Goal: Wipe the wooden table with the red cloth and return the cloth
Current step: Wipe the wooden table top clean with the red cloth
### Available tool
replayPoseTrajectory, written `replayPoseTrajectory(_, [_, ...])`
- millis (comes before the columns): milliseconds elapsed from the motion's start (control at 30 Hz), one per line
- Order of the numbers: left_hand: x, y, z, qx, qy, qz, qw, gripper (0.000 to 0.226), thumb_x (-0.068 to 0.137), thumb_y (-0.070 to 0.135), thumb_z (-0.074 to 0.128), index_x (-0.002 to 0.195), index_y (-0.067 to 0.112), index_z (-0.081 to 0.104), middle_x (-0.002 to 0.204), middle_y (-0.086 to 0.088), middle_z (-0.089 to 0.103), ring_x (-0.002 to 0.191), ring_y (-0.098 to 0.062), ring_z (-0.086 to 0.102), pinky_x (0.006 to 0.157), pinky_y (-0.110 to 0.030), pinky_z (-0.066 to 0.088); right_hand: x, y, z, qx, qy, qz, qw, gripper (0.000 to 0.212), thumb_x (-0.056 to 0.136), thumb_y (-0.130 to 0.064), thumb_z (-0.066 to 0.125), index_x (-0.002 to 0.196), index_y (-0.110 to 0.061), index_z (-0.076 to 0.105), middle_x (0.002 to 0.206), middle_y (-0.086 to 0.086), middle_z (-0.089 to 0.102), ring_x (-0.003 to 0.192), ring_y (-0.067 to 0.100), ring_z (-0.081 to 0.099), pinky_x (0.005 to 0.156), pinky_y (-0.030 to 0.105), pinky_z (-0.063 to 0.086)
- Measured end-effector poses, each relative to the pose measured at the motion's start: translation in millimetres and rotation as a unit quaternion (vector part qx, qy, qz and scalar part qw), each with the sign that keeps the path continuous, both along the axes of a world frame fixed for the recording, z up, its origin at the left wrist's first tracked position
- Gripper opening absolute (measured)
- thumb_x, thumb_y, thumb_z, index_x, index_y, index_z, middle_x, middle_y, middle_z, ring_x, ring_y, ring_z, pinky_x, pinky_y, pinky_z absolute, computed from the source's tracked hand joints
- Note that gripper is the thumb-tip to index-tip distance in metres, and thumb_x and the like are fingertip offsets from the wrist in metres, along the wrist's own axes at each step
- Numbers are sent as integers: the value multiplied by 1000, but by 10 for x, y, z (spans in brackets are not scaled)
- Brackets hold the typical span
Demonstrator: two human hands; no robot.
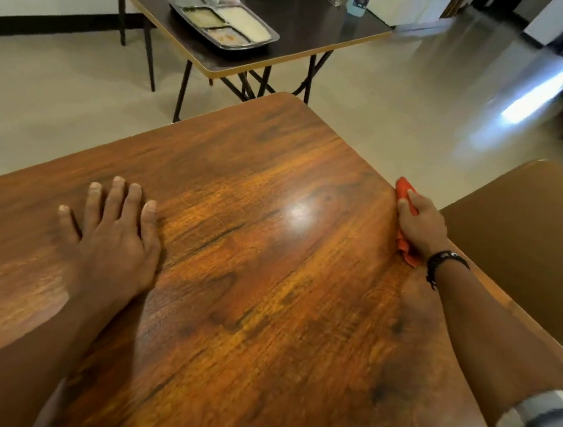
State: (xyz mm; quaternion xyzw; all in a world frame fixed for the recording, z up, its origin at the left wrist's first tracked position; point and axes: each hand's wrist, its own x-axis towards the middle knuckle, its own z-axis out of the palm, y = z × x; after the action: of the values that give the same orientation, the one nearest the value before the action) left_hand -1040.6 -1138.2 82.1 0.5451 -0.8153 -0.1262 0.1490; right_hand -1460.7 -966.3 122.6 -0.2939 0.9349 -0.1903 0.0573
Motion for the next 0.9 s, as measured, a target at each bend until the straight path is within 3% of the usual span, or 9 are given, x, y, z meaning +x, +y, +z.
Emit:
replayPoseTrajectory(100, [-9,-1,13,7,3,9,1000,65,104,52,5,156,19,28,167,-2,19,156,-26,8,122,-59,1,330,-381,-30,6,25,89,996,50,103,-42,40,149,-22,40,159,5,30,145,33,28,115,48,27])
replayPoseTrajectory(233, [-46,-8,27,27,5,15,999,60,106,49,10,156,21,28,167,-1,18,156,-25,6,122,-57,-4,1150,-710,-141,-14,28,226,974,48,103,-39,43,148,-24,42,160,6,29,148,34,20,118,46,19])
replayPoseTrajectory(333, [18,41,130,46,114,16,992,52,108,44,20,148,21,43,159,-3,37,153,-22,20,124,-57,-2,1985,-632,-197,-25,22,307,951,48,101,-40,45,146,-25,46,158,8,32,146,36,24,118,47,21])
replayPoseTrajectory(433, [223,385,293,26,199,36,979,43,107,39,28,134,21,57,146,-3,53,147,-23,33,123,-57,7,2886,-238,-252,-41,18,360,932,48,97,-42,45,143,-28,51,157,5,37,146,35,28,119,46,22])
replayPoseTrajectory(533, [593,1055,388,29,226,29,973,43,107,38,29,130,19,60,140,-3,57,143,-25,40,123,-57,14,3705,314,-235,-33,2,400,916,47,96,-38,46,143,-32,49,158,1,35,147,31,24,120,46,18])
replayPoseTrajectory(600, [912,1561,431,39,249,23,968,46,106,43,28,125,18,61,132,-5,62,135,-29,48,116,-61,27,4205,738,-193,-39,-16,429,902,50,89,-32,55,139,-28,55,156,2,38,147,33,24,119,50,20])
replayPoseTrajectory(700, [1351,2287,454,56,270,37,961,43,107,40,32,125,16,63,132,-9,63,133,-32,51,112,-58,35,4830,1536,-142,-46,-49,461,885,49,84,-27,60,133,-22,60,150,2,45,148,32,23,120,49,18])
replayPoseTrajectory(800, [1651,2951,476,83,217,16,973,43,106,40,31,127,17,61,132,-9,63,130,-31,53,111,-56,39,5021,2324,-92,-33,-83,447,890,47,94,-31,41,141,-31,50,158,-6,33,151,23,13,123,40,7])
replayPoseTrajectory(900, [1782,3503,492,131,186,-17,974,45,107,48,26,122,21,59,123,-7,63,120,-29,57,102,-58,45,4633,2900,-132,-28,-62,401,913,44,101,-30,42,144,-35,46,160,-9,29,150,21,19,121,41,17])
